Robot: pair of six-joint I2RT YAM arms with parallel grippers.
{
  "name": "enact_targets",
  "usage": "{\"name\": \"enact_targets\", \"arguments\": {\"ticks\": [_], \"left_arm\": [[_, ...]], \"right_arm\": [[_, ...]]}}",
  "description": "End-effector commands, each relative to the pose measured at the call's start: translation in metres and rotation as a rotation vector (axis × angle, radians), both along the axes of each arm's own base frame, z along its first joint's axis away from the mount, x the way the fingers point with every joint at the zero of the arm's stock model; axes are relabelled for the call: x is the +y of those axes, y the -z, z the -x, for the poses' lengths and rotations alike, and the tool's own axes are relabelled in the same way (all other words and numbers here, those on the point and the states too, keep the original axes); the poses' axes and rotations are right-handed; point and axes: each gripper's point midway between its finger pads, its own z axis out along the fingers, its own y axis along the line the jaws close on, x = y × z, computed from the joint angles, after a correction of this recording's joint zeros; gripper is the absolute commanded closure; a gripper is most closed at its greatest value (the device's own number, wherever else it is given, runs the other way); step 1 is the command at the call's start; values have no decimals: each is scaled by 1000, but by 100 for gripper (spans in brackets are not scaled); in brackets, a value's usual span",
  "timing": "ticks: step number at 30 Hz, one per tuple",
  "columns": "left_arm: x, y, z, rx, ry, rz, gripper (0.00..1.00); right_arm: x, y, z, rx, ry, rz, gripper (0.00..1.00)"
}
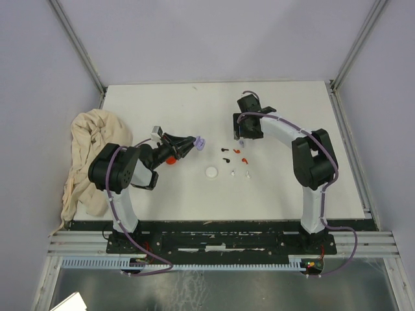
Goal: Insert the wireless bluetooth earbuds into the charging case
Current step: Adjust the earbud at the center of the board, then pick up the earbud from the center of the board.
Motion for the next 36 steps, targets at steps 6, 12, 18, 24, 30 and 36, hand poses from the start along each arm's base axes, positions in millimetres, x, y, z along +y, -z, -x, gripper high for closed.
{"name": "enact_targets", "arguments": {"ticks": [6,12,18,24,30,36], "left_arm": [[3,-42,11,-223,11,33,97],[2,-42,11,-223,12,33,97],[3,-42,11,-221,10,33,97],[3,-41,11,-218,10,32,97],[3,-41,11,-219,10,32,97],[3,-40,11,-217,12,32,97]], "right_arm": [[20,4,-17,-1,1,-20,28],[20,17,-17,28,-5,-4,34],[20,24,-16,43,-9,5,40],[20,29,-15,58,-14,18,46],[18,35,-15,72,-14,34,53],[16,37,-12,80,-15,51,59]]}}
